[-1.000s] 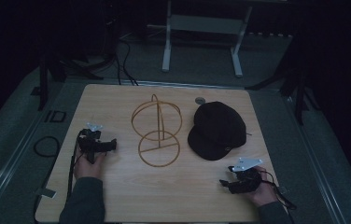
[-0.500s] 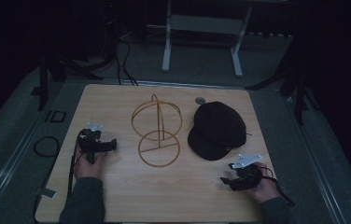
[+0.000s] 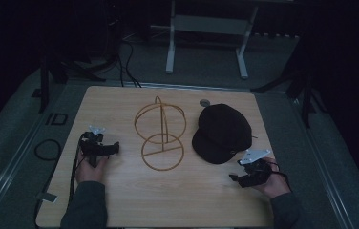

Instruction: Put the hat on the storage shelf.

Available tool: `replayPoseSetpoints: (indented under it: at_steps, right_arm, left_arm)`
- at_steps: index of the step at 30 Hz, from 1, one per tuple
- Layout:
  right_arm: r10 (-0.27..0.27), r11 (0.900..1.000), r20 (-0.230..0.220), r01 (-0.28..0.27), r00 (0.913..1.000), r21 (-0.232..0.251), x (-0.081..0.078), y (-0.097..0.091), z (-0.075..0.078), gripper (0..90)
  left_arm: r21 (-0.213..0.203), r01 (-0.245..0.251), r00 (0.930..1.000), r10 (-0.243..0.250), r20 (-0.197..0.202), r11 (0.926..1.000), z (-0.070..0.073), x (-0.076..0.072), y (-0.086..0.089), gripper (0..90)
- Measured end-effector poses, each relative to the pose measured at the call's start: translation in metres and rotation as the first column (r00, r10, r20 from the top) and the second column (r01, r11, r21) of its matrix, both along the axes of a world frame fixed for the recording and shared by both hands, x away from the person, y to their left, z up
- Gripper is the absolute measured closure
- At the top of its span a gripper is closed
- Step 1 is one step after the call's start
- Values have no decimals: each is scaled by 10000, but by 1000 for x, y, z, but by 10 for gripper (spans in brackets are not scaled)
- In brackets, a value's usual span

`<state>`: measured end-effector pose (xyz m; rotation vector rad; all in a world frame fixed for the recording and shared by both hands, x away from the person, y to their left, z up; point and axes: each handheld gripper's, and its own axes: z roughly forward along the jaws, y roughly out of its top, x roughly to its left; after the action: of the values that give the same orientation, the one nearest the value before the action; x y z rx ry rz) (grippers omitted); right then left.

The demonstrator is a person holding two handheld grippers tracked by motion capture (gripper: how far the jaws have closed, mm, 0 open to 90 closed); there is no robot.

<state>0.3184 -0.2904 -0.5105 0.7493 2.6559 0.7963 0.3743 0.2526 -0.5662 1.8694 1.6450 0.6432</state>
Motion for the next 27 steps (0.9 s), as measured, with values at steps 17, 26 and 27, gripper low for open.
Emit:
replayPoseSetpoints:
  at_steps: [17,26,27]
  right_arm:
    - [274,9987,443,-254,9986,-443,19,3,32,295]
    - [435,9961,552,-391,9975,-792,31,4,45,282]
    - [438,9959,575,-391,9974,-812,32,5,46,280]
  left_arm:
    - [0,1,10000,-1,-3,10000,0,0,0,26]
    - [1,-1,10000,1,-2,10000,0,0,0,26]
    - [1,-1,10000,1,-2,10000,0,0,0,26]
